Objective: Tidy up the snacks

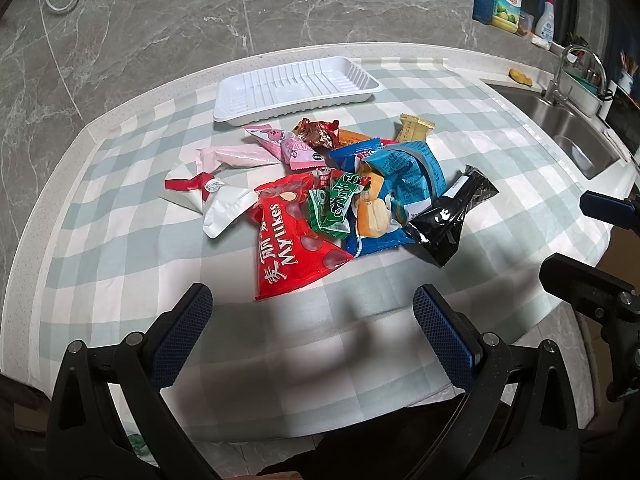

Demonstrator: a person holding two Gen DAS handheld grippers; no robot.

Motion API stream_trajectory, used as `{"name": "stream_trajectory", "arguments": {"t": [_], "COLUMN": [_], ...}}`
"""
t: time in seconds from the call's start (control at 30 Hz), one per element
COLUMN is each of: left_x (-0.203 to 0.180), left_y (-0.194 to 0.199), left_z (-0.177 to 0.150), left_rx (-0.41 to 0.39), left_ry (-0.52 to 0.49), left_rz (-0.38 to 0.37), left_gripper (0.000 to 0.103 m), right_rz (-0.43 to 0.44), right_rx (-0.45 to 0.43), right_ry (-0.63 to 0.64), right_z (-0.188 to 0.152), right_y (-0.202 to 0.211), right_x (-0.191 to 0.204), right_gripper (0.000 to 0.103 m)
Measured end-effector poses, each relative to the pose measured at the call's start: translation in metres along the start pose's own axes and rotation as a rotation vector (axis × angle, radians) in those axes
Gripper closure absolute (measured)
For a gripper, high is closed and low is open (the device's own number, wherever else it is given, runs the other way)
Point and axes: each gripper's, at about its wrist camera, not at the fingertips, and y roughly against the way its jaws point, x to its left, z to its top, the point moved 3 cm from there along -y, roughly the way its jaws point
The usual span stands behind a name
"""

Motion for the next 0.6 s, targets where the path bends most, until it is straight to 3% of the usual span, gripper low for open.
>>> {"name": "stream_trajectory", "arguments": {"t": [0.6], "left_x": [0.0011], "left_y": [0.0032], "left_z": [0.0035], "left_rx": [-0.003], "left_ry": [-0.001], "left_rz": [0.007], "left_gripper": [0.002], "right_rz": [0.001], "right_rx": [0.001], "right_ry": [-0.002], "right_z": [0.0005], "right_y": [-0.0001], "right_x": [-0.0002], "right_gripper": [0.0]}}
